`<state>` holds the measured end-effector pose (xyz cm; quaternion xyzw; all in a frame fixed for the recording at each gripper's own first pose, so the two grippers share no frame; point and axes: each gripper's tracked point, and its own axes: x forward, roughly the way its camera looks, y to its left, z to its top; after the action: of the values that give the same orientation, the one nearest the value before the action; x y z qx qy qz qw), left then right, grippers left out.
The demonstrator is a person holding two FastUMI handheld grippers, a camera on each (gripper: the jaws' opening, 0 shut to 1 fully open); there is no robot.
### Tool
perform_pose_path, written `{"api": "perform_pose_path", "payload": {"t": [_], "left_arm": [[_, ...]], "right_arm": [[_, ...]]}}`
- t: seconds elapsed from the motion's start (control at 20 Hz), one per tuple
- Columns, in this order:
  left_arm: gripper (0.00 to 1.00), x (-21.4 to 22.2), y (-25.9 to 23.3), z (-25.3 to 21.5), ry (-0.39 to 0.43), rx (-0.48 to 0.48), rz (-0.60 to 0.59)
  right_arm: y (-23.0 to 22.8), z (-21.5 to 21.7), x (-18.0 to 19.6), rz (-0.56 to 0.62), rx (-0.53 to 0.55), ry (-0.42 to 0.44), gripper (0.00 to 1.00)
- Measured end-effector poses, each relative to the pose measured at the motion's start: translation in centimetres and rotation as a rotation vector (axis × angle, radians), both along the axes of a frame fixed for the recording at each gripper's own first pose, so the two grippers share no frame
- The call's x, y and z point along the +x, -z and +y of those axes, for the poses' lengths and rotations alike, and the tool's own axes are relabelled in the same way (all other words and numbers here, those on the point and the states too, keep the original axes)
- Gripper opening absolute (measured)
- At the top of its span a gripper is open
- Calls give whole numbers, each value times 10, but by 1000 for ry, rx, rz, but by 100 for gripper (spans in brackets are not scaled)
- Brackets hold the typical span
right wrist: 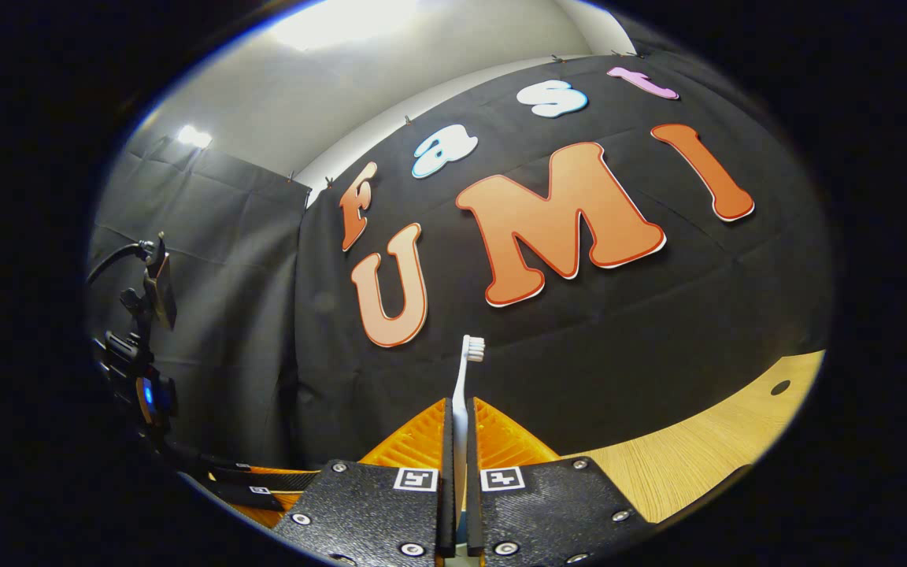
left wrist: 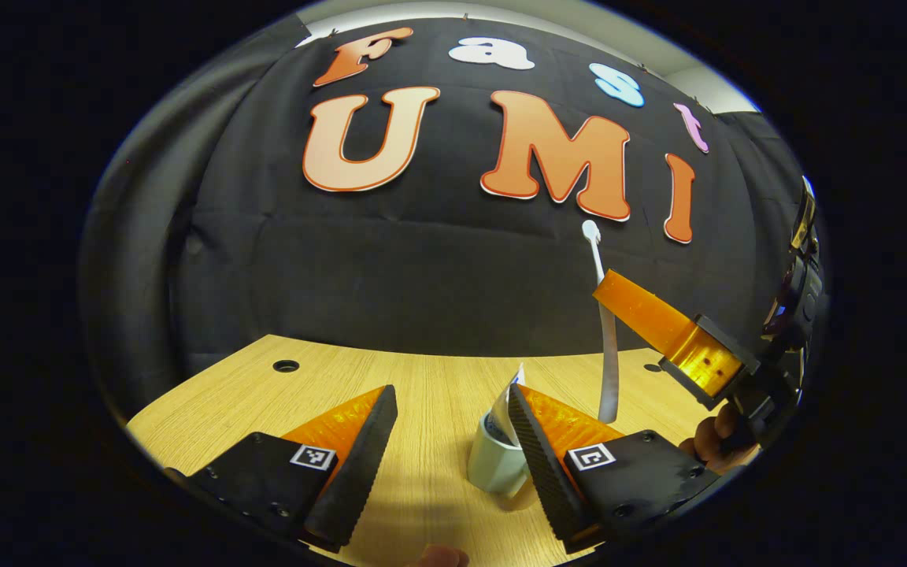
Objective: Put the toothbrush and toothpaste on the desktop into the cup, then pick up the cup and place it on the coaster on the desktop.
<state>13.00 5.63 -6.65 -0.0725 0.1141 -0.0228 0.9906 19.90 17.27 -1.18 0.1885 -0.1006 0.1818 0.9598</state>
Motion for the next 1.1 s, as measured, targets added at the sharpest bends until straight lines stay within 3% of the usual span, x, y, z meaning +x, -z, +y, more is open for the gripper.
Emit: {"api": "perform_pose_path", "payload": {"t": [0.05,0.1,0.2,1.1], "left_arm": [[92,1,1,1,-2,-19,8],[92,1,2,1,-2,-41,15],[92,1,3,1,1,-73,28],[92,2,12,-5,5,-93,58]], "right_arm": [[4,3,5,0,-10,2,10],[9,6,8,4,-16,4,5],[20,15,14,25,-10,-7,6],[43,21,21,25,-46,2,7]]}}
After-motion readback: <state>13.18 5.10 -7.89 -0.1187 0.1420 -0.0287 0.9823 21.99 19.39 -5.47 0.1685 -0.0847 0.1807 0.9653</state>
